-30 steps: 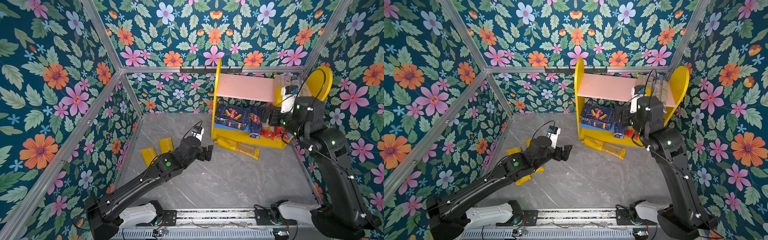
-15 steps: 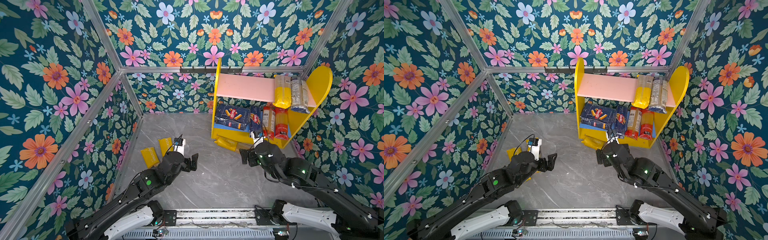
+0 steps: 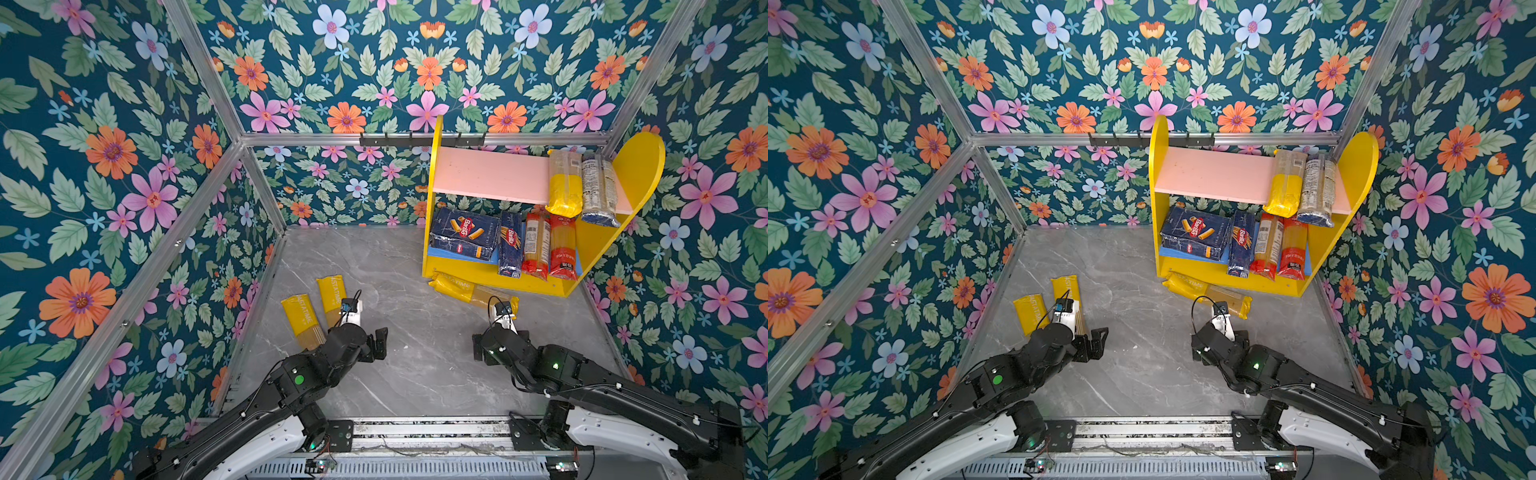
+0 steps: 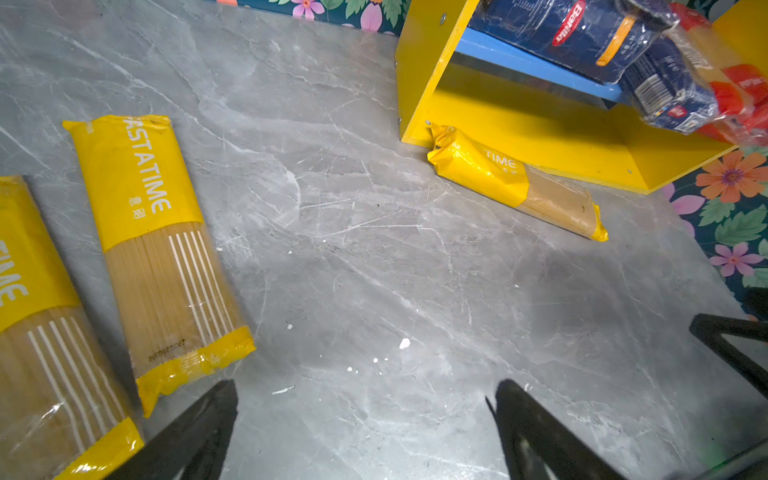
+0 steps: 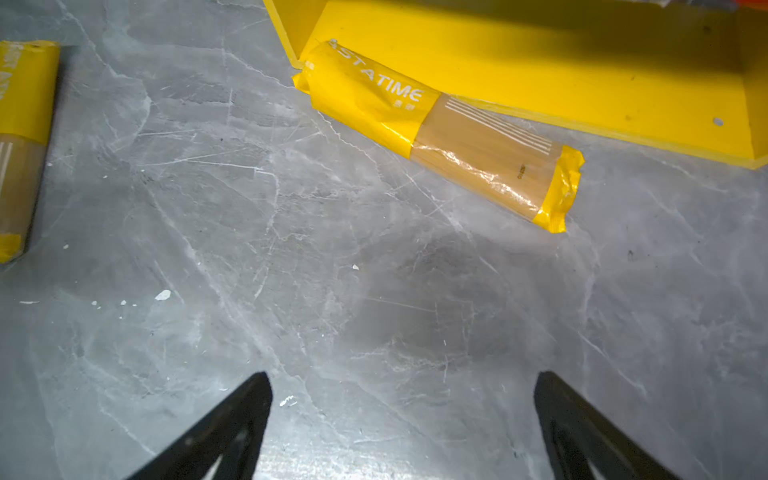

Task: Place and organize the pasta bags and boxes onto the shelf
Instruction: 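Move the right gripper down to the yellow PASTATIME pack by the shelf base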

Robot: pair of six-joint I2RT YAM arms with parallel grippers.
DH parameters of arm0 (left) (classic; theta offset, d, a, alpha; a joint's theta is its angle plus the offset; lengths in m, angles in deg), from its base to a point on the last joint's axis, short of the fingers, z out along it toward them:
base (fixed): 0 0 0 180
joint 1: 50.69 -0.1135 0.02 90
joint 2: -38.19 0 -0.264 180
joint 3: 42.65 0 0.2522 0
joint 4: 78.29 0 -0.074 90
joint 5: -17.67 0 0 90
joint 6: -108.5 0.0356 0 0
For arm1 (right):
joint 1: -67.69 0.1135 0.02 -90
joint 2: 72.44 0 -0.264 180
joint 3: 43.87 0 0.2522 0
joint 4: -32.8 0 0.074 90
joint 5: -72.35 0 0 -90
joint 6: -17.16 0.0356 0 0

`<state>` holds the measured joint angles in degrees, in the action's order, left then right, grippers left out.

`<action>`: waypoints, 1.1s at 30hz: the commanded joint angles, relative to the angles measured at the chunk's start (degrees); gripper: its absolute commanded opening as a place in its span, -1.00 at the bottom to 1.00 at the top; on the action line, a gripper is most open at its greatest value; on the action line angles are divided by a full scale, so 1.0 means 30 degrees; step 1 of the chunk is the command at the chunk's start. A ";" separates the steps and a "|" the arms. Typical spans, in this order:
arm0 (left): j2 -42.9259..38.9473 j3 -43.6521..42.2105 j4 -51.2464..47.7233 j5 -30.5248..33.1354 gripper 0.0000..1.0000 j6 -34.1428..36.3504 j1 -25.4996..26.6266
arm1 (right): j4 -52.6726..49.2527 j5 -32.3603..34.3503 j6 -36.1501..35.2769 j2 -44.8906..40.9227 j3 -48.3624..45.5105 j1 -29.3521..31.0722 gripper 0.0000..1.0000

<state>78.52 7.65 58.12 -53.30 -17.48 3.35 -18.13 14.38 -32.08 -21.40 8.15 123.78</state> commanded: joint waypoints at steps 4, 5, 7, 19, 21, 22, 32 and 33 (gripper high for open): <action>0.1810 -0.0196 0.2735 -0.0562 0.96 -0.0319 0.0004 | 0.1273 -0.2454 0.1707 0.0597 -0.1539 -0.4126 0.99; 0.2119 -0.0167 0.3060 -0.0680 0.95 -0.0267 -0.0002 | 0.1679 -0.2941 0.1545 0.0815 -0.1751 -0.4920 0.99; 0.2761 -0.0003 0.3670 -0.0962 0.95 -0.0137 0.0018 | 0.2731 -0.3513 0.0931 0.1251 -0.1978 -0.6191 0.99; 0.3729 0.0668 0.3912 -0.0479 0.94 0.0175 0.0004 | 0.8570 -0.7054 -0.0900 0.5830 -0.1284 -1.2704 0.99; 0.3655 0.0750 0.3750 -0.0290 0.94 0.0208 0.0004 | 0.8955 -0.7120 -0.1078 0.6926 -0.0683 -1.2976 0.99; 0.3620 0.0771 0.3689 -0.0184 0.94 0.0218 0.0004 | 0.8983 -0.6851 -0.1131 0.7351 -0.0410 -1.2986 0.99; 0.3223 0.1004 0.3088 0.0719 0.94 0.0712 0.0004 | 0.9432 -0.5462 -0.1070 1.0175 0.1397 -1.3348 0.99; 0.3173 0.1033 0.3042 0.0750 0.94 0.0796 0.0004 | 0.9404 -0.5462 -0.1152 1.0482 0.1624 -1.3430 0.99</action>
<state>88.36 10.27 68.11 -52.65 -16.33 3.41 8.82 -3.76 -34.53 8.70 11.76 83.85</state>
